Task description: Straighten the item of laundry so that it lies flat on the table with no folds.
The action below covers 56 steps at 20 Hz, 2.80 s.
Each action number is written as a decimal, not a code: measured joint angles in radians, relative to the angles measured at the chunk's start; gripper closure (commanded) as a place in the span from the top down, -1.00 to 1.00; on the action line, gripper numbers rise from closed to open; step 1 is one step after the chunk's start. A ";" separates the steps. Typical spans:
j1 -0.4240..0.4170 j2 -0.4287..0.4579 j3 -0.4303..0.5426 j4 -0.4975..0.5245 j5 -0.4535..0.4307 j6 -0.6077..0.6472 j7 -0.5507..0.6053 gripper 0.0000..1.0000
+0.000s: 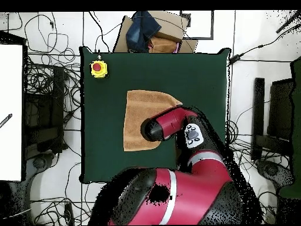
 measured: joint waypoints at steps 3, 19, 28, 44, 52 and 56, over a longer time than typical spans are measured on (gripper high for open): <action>0.003 -0.028 0.000 0.047 0.013 0.005 0.000 1.00; 0.009 -0.081 0.001 0.133 0.034 0.022 0.000 1.00; 0.045 -0.033 -0.010 0.108 0.015 0.022 0.000 1.00; 0.081 0.016 -0.012 0.092 -0.001 0.022 0.000 1.00; 0.081 0.017 -0.012 0.084 -0.001 0.022 0.000 1.00; 0.081 0.017 -0.012 0.083 -0.001 0.022 0.000 1.00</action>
